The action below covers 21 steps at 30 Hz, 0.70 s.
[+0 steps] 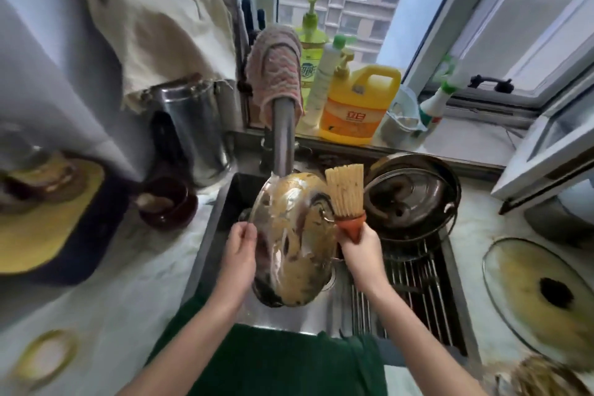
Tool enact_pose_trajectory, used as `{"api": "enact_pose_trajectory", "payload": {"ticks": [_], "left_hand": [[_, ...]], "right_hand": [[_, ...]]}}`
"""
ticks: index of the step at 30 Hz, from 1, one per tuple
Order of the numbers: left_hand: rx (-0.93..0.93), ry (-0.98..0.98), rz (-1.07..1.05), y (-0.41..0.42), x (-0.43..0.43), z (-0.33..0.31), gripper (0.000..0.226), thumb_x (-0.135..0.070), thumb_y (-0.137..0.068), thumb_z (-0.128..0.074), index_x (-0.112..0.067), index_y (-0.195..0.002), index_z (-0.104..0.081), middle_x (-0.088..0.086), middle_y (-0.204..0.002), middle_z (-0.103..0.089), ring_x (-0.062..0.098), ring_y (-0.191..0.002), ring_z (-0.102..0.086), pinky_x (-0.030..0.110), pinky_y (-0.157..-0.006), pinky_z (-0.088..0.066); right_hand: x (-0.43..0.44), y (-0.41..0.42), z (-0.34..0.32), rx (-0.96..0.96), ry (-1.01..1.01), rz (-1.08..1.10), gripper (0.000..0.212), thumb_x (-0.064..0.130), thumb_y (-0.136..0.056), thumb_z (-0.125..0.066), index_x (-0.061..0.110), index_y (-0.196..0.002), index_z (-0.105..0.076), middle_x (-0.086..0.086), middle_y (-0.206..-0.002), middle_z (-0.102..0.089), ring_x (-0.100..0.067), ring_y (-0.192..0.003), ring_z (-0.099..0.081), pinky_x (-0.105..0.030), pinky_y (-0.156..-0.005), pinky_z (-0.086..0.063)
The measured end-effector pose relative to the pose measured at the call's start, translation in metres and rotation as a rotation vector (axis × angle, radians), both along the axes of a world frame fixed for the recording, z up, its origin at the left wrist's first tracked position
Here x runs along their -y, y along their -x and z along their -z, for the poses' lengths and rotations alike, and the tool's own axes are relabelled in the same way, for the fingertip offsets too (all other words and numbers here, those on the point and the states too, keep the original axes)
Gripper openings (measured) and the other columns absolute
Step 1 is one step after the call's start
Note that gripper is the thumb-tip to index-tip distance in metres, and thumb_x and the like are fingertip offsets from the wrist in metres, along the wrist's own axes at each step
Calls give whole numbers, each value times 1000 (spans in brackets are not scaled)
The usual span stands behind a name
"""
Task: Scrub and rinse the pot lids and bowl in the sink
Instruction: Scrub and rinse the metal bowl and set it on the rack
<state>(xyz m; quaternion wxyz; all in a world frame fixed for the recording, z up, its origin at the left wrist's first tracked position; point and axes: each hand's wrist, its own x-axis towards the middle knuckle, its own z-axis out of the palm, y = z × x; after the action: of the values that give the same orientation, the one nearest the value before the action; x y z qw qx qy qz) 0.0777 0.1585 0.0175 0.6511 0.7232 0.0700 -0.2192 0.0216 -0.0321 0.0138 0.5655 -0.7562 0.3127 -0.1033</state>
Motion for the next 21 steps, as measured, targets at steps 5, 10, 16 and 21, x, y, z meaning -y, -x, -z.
{"api": "enact_pose_trajectory", "payload": {"ticks": [5,10,16,21], "left_hand": [[26,-60,-59,-21,7,26,30,-28,-103,-33,-12,-91,-55,8,-91,-62,23,-89,-61,30,-74,-47],[73,-267,49,-27,7,73,29,-21,-103,-35,-5,-88,-54,14,-86,-60,24,-80,-55,31,-65,-37],[91,-364,135,-38,-8,94,26,-19,-102,-38,-11,-81,-51,-1,-73,-50,17,-71,-48,32,-61,-33],[99,-365,210,-35,-12,99,30,-18,-101,-39,-19,-71,-46,0,-68,-49,16,-66,-47,32,-61,-34]], "right_hand": [[-21,-7,50,-150,-17,19,10,14,-90,-61,17,-99,-62,5,-85,-66,-13,-83,-63,-24,-65,-45],[-22,1,69,-217,-12,15,72,17,-88,-66,19,-147,-24,7,-111,-53,-13,-100,-55,-28,-88,-42],[-10,3,57,-256,101,-262,55,46,-91,-55,44,-139,-28,8,-117,-59,-6,-93,-59,-31,-82,-52],[-25,-18,55,-298,614,-522,49,39,-89,-59,32,-132,-37,-1,-145,-29,-23,-83,-63,-37,-72,-55]]}}
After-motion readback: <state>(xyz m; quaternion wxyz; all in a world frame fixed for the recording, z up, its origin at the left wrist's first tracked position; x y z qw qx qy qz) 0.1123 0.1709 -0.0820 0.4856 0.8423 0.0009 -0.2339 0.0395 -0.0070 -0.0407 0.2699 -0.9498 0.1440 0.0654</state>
